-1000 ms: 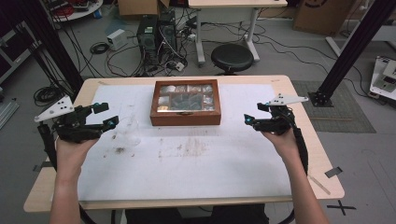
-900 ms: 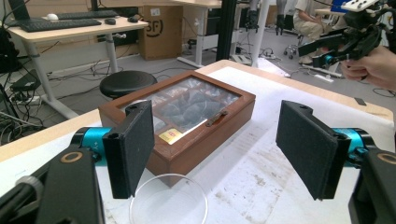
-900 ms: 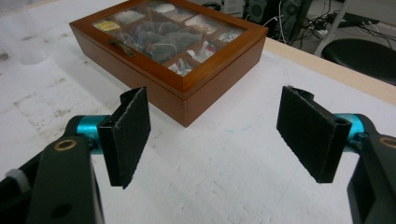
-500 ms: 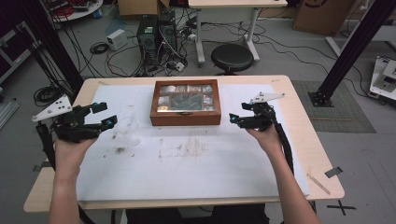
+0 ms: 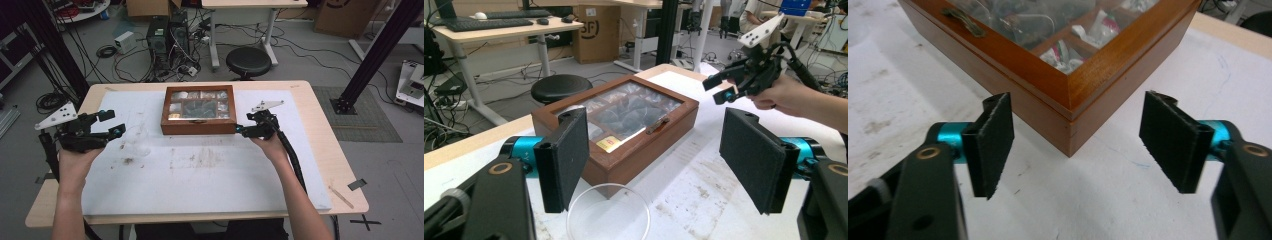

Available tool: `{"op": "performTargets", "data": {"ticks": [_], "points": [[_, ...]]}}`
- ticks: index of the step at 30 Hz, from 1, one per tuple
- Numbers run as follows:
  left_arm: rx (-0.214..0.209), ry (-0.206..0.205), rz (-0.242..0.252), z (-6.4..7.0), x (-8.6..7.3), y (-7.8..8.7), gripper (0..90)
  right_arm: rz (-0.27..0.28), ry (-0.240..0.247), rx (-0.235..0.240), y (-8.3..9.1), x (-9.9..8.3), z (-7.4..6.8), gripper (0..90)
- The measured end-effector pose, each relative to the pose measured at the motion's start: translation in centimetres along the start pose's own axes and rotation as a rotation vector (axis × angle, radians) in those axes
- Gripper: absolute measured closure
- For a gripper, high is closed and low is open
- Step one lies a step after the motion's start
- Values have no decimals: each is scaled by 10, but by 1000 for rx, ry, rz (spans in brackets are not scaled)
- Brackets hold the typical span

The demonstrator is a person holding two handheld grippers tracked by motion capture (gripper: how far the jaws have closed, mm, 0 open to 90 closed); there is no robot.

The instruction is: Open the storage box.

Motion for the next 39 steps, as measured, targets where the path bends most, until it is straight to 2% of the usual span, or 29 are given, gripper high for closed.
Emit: {"op": "performTargets", "data": {"ticks": [7, 11, 17, 24, 28, 29, 30, 32, 33, 39], "points": [[-1, -2, -7, 0, 0, -2, 279, -55, -14, -23, -19, -5, 5, 350], [-3, -2, -11, 1, -1, -3, 278, -65, -21, -46, -25, -5, 6, 362], [-3, -4, -13, 1, -1, -3, 278, -85, -22, -59, -32, -6, 7, 368], [-4, -1, -14, 1, -1, -4, 278, -88, -27, -62, -33, -3, 6, 368], [-6, -4, -17, 2, -1, -6, 278, -93, -31, -52, -33, -2, 5, 393], [-6, -5, -18, 2, -1, -6, 278, -93, -31, -42, -33, -2, 5, 418], [-6, -5, -19, 2, -1, -6, 278, -91, -24, -17, -32, -2, 4, 487], [-7, -1, -17, 2, -1, -7, 279, -90, -20, -7, -32, -1, 4, 511], [-6, -2, -18, 2, -1, -7, 278, -86, -9, 7, -31, -1, 3, 563], [-7, -2, -17, 2, 0, -8, 278, -66, -6, 34, -31, 1, 1, 634]]}}
Point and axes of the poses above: each handheld gripper's, and its own axes: y roughly backward along the jaws, x roughly out of its top, z roughly to its right, the point moved 5 cm from there along -y, roughly forward along the jaws, and after that the axes turned 9 degrees about -z, right-handed, at the moved point
